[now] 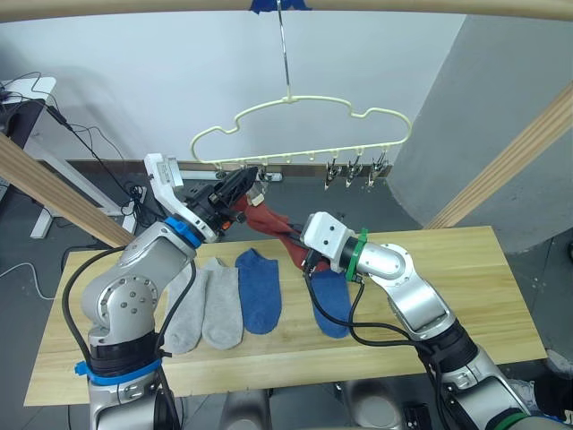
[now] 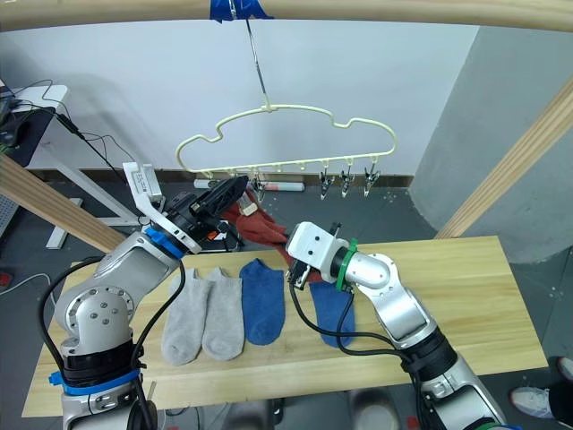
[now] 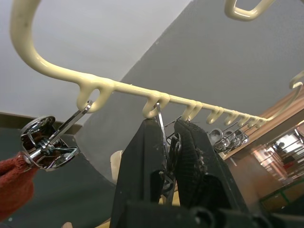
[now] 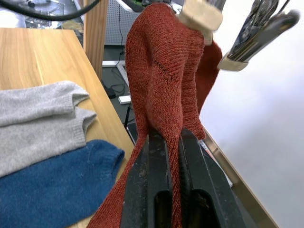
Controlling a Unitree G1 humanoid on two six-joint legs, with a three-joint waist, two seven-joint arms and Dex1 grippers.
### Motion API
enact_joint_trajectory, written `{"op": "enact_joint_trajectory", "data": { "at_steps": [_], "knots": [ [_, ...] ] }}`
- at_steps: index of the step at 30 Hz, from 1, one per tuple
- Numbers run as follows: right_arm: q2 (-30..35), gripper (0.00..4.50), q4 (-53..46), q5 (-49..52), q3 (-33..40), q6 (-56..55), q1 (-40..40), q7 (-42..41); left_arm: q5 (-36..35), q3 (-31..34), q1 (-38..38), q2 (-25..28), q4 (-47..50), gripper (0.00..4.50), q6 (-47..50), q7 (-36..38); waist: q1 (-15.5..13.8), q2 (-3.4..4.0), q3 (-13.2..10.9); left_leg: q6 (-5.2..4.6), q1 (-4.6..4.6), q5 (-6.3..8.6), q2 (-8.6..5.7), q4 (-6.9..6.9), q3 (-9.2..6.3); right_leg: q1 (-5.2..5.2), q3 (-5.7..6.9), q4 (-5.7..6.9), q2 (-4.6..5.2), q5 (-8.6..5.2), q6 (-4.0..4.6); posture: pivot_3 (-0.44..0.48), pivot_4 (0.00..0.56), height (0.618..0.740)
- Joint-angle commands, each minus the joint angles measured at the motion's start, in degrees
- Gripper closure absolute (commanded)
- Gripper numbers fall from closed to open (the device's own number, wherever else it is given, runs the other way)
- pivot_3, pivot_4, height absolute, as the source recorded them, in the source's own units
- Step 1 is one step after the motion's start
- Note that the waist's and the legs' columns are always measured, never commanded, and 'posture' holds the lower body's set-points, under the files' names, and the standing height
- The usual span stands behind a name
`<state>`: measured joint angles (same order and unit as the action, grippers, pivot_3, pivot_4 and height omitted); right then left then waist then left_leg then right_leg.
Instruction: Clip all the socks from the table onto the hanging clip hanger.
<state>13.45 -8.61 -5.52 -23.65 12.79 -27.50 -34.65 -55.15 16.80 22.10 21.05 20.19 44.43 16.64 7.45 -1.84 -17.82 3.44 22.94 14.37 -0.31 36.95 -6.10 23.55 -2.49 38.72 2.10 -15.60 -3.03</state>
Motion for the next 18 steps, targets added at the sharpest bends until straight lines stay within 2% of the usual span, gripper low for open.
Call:
{"op": "enact_joint_trajectory", "data": {
  "at_steps": [1,9,18],
  "knots": [
    [-0.2,4.5,-1.4,0.0,1.0,-1.9,-0.4,0.5,-0.8,0.6,-0.2,0.8,3.1,4.26,-1.1,0.2,0.0,0.0,0.0,0.0,0.0,0.0,0.0,0.0,0.0,0.0,0.0,0.0,0.0,0.0,0.0,-0.193,0.308,0.74],
    [1.9,4.5,-5.8,1.1,1.4,-1.0,3.8,-0.3,-0.7,0.6,0.0,0.8,3.0,4.26,-1.4,0.3,-0.1,0.0,0.0,0.0,0.01,0.0,0.0,-0.01,-0.01,0.0,0.01,-0.03,0.01,0.0,0.0,-0.196,0.307,0.74],
    [0.0,4.5,-6.8,1.4,1.1,-0.6,5.5,0.5,-0.8,0.4,0.1,0.8,2.8,4.26,-1.3,0.4,-0.1,0.0,0.0,0.0,-0.01,0.0,0.01,-0.01,-0.02,0.01,0.01,0.03,-0.03,0.0,0.0,-0.196,0.307,0.74]
  ]
}}
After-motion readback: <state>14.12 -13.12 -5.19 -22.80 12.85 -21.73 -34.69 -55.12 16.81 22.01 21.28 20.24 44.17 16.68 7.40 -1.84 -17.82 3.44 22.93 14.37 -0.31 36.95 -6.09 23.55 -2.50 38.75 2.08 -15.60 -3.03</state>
